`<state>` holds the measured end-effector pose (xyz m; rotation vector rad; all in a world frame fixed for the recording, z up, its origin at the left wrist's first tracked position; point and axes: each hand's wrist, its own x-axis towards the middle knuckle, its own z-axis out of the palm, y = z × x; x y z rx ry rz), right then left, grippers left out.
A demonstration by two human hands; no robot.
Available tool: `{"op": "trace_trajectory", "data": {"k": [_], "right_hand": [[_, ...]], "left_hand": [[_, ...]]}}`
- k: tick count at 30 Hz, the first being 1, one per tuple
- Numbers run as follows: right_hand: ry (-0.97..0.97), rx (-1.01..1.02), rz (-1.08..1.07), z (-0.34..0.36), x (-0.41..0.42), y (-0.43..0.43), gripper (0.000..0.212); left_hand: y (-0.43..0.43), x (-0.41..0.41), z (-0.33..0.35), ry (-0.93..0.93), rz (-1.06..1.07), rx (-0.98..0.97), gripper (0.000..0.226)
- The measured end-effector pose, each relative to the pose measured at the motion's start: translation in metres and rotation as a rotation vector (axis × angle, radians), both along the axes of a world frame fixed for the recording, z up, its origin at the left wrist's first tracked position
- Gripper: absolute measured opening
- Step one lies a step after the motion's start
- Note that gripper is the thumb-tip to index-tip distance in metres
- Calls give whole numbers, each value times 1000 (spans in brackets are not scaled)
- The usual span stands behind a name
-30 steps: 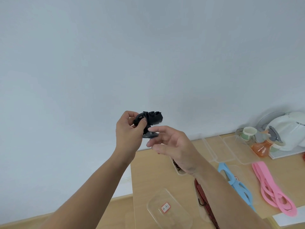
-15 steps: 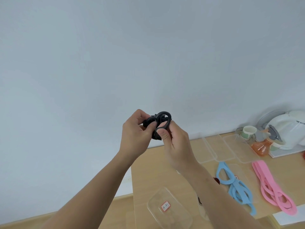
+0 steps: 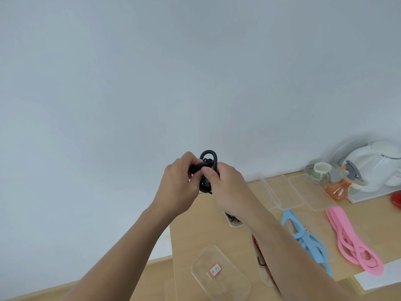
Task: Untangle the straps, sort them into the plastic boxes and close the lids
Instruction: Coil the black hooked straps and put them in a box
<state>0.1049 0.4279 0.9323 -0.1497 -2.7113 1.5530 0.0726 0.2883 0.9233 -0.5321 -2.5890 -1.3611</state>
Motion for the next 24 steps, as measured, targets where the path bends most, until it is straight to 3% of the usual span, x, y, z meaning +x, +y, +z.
{"op": "trace_trajectory", "data": {"k": [4,9,12,19,24], "right_hand": [[-16,111,16,13,3,1,30],[-65,265,97,24,8,2,33],[-57,264,89,26,8,1,33],[132,-131,4,10,6,2,21],[311,-343,23,-6,13,1,29]], "left_hand": [[0,3,1,-22,-48,-4,8],[-1,3,-2,-4,-55,-10,28],[-1,3,-3,26,-58,-33,29],[-2,-8,-5,-17,82,61,15],[-9,-17,-1,-324,207,483,6]]}}
